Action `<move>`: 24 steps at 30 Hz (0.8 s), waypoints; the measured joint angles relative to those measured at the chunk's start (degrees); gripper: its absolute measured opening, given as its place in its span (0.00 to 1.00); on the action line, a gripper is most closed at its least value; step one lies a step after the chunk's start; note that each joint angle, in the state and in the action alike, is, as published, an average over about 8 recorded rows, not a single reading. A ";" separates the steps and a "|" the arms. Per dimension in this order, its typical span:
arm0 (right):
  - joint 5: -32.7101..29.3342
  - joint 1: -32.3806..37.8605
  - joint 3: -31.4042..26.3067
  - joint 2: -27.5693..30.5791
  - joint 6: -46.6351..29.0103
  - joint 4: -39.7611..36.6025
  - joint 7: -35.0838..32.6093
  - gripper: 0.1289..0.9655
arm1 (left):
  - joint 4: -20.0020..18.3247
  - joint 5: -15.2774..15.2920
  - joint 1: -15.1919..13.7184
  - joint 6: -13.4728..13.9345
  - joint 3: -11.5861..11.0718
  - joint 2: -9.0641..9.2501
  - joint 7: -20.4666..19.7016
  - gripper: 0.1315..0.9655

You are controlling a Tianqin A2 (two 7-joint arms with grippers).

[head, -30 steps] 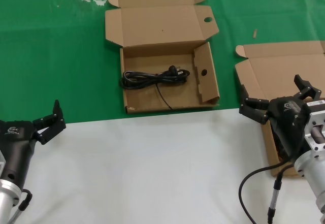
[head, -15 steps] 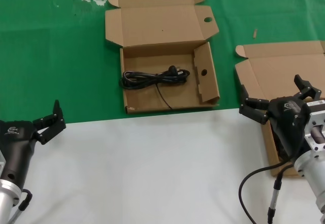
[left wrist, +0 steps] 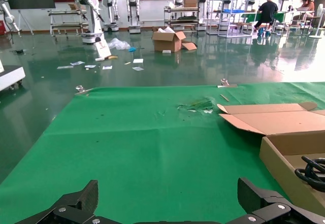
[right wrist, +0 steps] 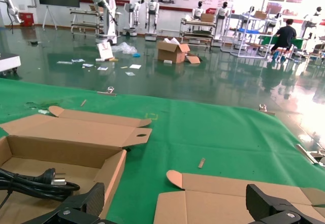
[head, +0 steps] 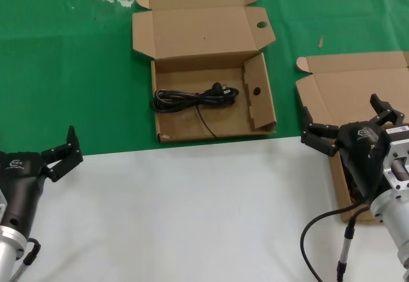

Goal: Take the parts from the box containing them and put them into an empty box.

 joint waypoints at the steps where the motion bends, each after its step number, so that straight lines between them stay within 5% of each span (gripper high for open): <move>1: 0.00 0.00 0.00 0.00 0.00 0.00 0.00 1.00 | 0.00 0.00 0.00 0.00 0.00 0.00 0.00 1.00; 24: 0.00 0.00 0.00 0.00 0.00 0.00 0.00 1.00 | 0.00 0.00 0.00 0.00 0.00 0.00 0.00 1.00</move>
